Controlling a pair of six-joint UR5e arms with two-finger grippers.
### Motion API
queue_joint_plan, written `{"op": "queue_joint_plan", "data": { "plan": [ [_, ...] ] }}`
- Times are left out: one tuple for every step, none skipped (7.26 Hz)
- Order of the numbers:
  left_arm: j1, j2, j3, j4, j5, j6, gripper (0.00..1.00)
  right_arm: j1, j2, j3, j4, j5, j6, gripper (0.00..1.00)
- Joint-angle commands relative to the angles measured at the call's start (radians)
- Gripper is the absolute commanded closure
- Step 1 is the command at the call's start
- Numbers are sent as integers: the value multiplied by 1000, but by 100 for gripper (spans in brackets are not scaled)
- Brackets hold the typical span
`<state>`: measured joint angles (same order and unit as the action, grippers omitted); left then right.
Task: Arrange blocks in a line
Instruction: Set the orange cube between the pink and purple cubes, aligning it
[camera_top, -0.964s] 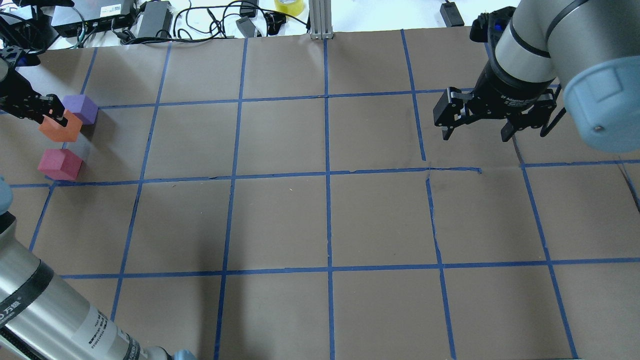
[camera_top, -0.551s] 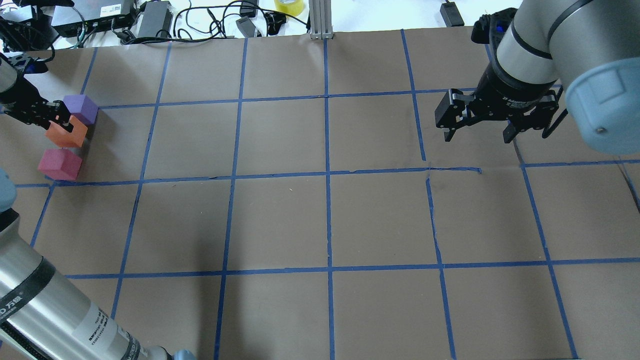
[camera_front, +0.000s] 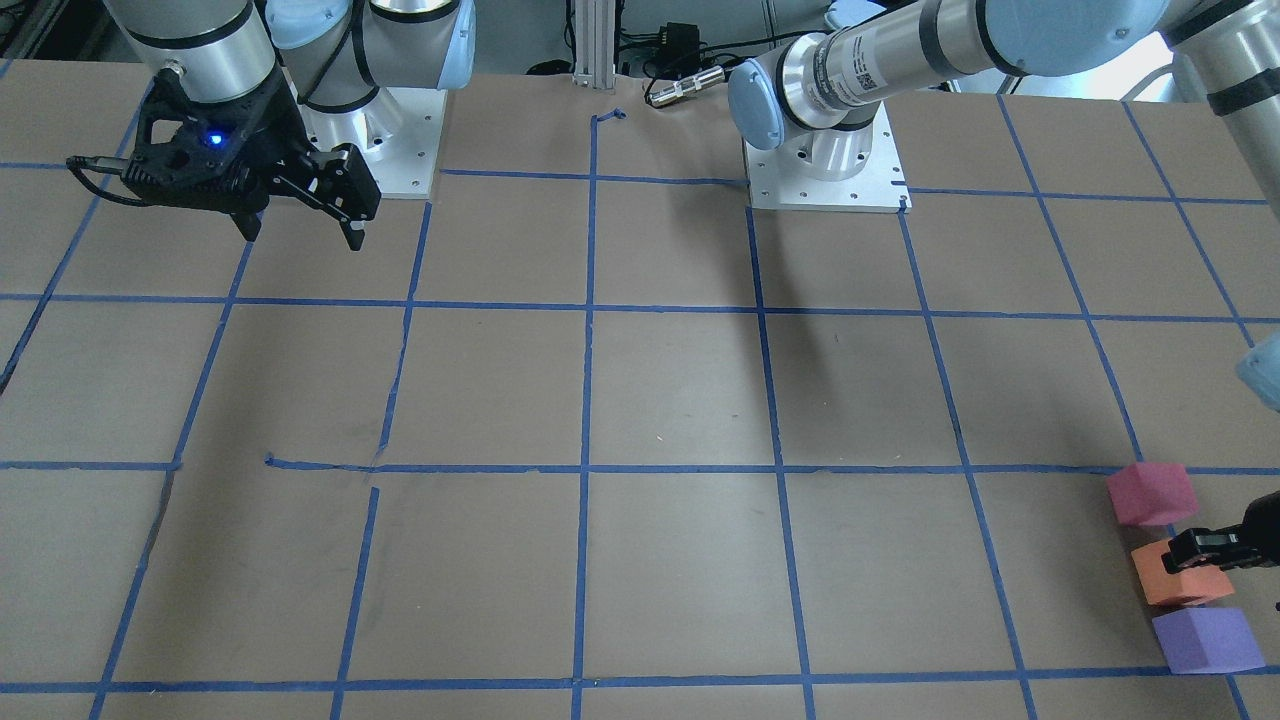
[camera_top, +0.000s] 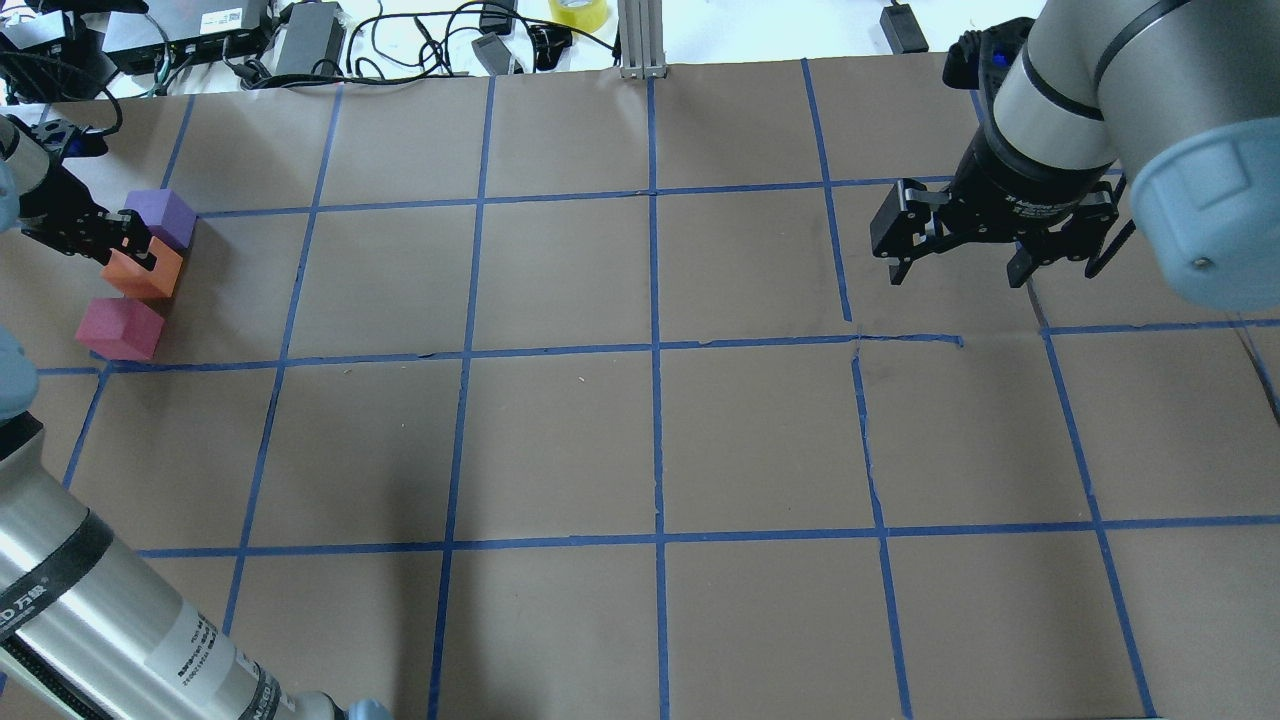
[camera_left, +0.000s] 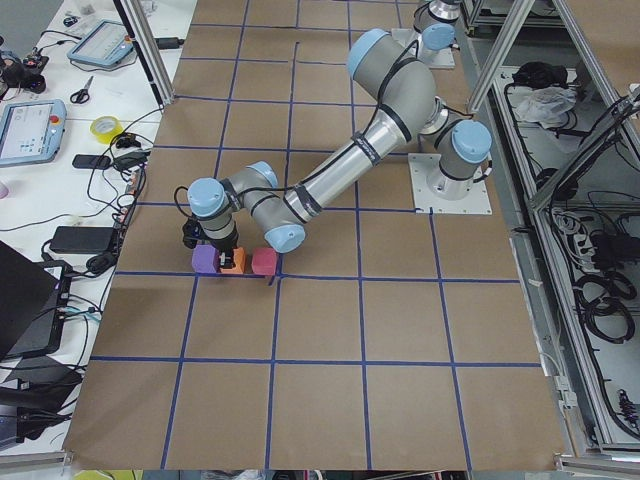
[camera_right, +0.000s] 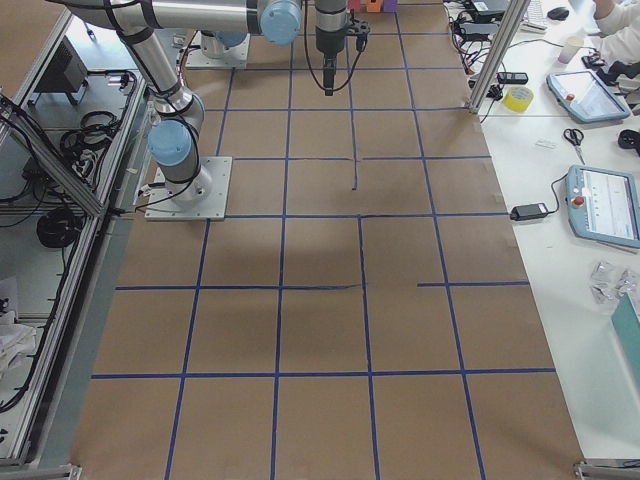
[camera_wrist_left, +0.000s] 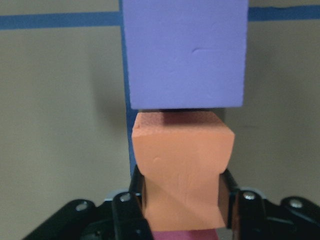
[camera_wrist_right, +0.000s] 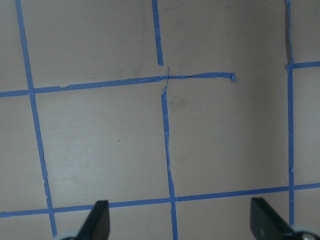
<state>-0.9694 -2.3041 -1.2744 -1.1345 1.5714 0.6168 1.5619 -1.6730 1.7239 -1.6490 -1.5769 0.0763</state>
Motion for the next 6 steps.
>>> {"op": "queue_joint_plan", "data": {
  "plan": [
    [0,3,-9,5,-4,1,100,0,-1,0,0,0,-1,0],
    [0,0,-11,15,-4,1,100,1,-2,0,-3,1,-1,0],
    [3,-4,-17,51,-10,12,63,0,-2,0,-2,0,-1,0],
    [5,-5,-17,62,-10,35,17,0,-1,0,-2,0,-3,0],
    [8,-5,-19,61,-11,35,6,0,-2,0,-3,0,-3,0],
    [8,0,-32,61,-13,34,0,-2,-2,0,-2,-2,-3,0]
  ]
}}
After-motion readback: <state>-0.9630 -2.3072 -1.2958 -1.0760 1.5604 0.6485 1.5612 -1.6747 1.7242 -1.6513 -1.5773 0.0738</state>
